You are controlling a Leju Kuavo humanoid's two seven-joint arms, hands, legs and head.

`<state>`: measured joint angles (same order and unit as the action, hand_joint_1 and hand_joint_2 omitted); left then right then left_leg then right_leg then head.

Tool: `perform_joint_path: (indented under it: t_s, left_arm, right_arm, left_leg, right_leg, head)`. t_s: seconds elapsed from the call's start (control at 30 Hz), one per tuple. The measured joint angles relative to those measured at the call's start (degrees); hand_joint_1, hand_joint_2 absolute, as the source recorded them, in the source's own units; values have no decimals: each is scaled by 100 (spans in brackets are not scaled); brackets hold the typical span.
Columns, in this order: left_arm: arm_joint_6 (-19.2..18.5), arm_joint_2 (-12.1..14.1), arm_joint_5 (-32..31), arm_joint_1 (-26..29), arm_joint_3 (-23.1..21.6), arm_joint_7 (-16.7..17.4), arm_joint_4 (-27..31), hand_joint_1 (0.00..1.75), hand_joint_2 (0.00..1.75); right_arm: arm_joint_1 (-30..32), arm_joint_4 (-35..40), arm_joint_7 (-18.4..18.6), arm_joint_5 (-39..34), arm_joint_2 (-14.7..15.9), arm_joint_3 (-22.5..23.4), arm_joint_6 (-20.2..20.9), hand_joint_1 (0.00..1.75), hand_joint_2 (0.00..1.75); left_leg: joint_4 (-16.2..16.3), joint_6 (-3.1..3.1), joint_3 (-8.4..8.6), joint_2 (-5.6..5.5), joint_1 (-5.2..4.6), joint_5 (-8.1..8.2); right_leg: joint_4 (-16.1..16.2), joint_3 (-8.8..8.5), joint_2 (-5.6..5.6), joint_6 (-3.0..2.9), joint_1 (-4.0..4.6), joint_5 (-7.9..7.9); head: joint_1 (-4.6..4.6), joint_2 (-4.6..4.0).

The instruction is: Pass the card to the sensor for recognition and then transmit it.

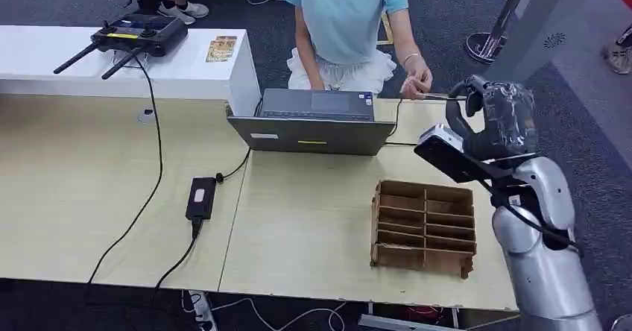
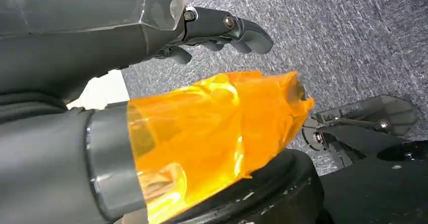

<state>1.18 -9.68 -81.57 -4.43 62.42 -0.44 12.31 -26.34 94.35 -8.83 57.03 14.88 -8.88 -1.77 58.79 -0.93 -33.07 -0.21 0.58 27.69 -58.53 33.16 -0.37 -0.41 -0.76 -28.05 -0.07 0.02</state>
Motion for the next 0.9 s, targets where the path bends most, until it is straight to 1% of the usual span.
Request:
perform_joint_path:
  t_s: [0.17, 0.4, 0.6, 0.77, 0.8, 0.83, 0.87, 0.9]
  left_arm:
    - [-22, 2, -74, -4, -9, 0, 0, 0, 0]
    - [-61, 4, -138, -6, -50, -72, 0, 0, 0]
    - [-68, 4, -197, -11, -81, -79, 0, 0, 0]
    - [-83, 4, -225, -12, -98, -87, 0, 0, 0]
    - [-85, 4, -227, -12, -101, -90, 0, 0, 0]
    - [-85, 4, -232, -12, -105, -90, 0, 0, 0]
    - [-85, 4, -234, -12, -107, -90, 0, 0, 0]
    - [-85, 4, -234, -12, -109, -90, 0, 0, 0]
  right_arm:
    - [-612, -525, 376, 544, 4, -223, 103, 175, 175]
    - [-1350, -1383, 784, 1269, 4, -559, 197, 175, 175]
    - [-1755, -2000, 1018, 1718, -50, -747, 225, 175, 175]
    - [-1941, -2334, 1151, 1988, -120, -833, 216, 175, 175]
    - [-1969, -2391, 1167, 2052, -136, -839, 216, 169, 175]
    - [-1995, -2457, 1191, 2122, -155, -846, 216, 96, 175]
    - [-2013, -2522, 1197, 2174, -171, -848, 216, 96, 175]
    - [-2026, -2568, 1197, 2214, -181, -854, 216, 0, 175]
  left_leg:
    - [0, 0, 0, 0, 0, -1]
    - [1, 1, -1, -3, 0, -2]
    - [1, 1, -2, -4, 0, -2]
    - [1, 1, -2, -4, 0, -2]
    - [1, 1, -2, -4, 0, -2]
    - [1, 1, -2, -4, 0, -2]
    - [1, 1, -1, -4, 0, -2]
    - [1, 1, -1, -5, 0, -2]
  right_leg:
    - [0, 0, 0, 1, 0, 1]
    - [-2, 0, -2, 1, 0, 2]
    - [-2, 0, -3, 2, 0, 2]
    - [-2, 0, -2, 2, 0, 1]
    - [-2, 0, -3, 2, 0, 1]
    - [-2, 0, -3, 1, 0, 2]
    - [-2, 0, -3, 1, 0, 2]
    - [-2, 0, -3, 1, 0, 2]
  head:
    - [2, 0]
    - [2, 0]
    - [4, -2]
    - [2, 0]
    - [2, 0]
    - [2, 0]
    - [2, 0]
    - [0, 0]
